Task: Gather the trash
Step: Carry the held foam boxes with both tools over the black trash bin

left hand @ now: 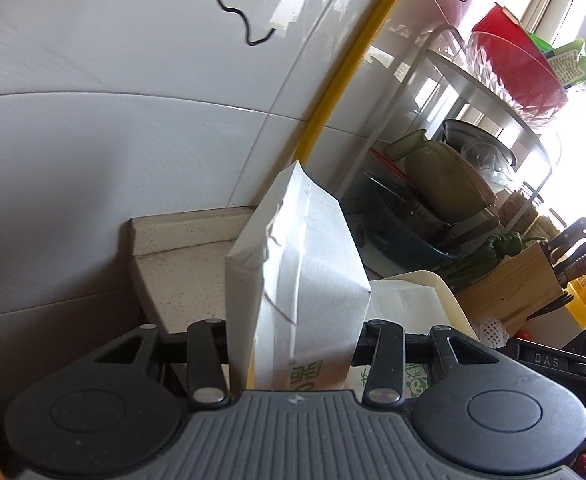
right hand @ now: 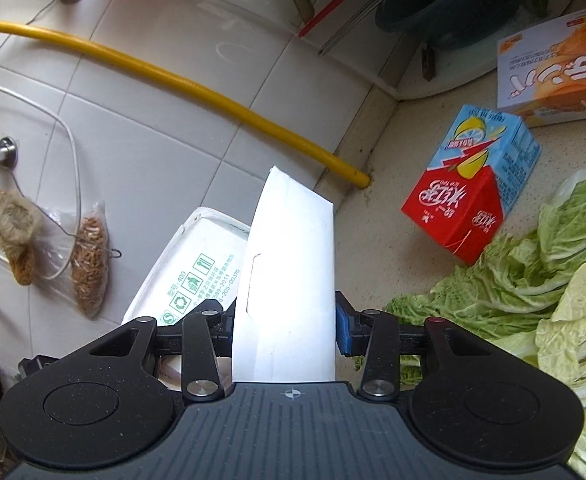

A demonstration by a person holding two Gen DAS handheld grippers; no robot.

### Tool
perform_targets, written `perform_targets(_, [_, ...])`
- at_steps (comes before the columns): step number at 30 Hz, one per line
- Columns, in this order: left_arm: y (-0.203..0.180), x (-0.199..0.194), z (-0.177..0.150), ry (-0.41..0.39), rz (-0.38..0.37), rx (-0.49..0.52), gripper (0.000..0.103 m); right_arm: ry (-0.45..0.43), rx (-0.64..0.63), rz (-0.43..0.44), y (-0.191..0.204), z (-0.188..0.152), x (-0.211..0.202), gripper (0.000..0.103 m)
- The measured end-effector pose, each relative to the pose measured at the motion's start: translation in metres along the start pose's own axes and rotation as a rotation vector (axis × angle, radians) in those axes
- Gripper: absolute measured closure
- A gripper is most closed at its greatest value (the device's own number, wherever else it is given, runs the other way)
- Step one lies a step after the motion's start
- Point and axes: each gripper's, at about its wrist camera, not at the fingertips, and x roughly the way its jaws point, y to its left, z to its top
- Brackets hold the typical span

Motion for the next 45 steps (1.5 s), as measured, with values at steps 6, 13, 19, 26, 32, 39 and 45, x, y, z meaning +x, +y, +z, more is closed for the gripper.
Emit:
perform_targets(6, [0.017,-0.022,-0.006,-0.038,0.044,-0.03,0.064,0.081,-0.034,0.015,0.014,-0.008,0.02,0.053])
perform_targets(13, [0.043,-0.046,-0.014,-0.057,0.079,-0.052,0.064,0.136,-0.066,0.028,0.031,-0.023,0.041,0.053])
perform_targets(19, [0.065,-0.069,-0.018,-0.069,0.103,-0.067,0.064,0.175,-0.092,0.022,0.05,-0.043,0.059,0.053])
perform_targets(26, [0.08,-0.082,-0.023,-0.063,0.119,-0.061,0.064,0.203,-0.104,0.014,0.067,-0.065,0.077,0.053])
perform_targets(32, [0.091,-0.088,-0.03,-0.063,0.127,-0.075,0.064,0.229,-0.121,-0.006,0.073,-0.08,0.089,0.053])
perform_targets(39, [0.102,-0.083,-0.035,-0.047,0.161,-0.081,0.064,0.257,-0.157,-0.043,0.078,-0.091,0.108,0.053])
perform_targets(45, [0.113,-0.075,-0.04,-0.035,0.2,-0.084,0.064,0.275,-0.175,-0.092,0.076,-0.096,0.131,0.055])
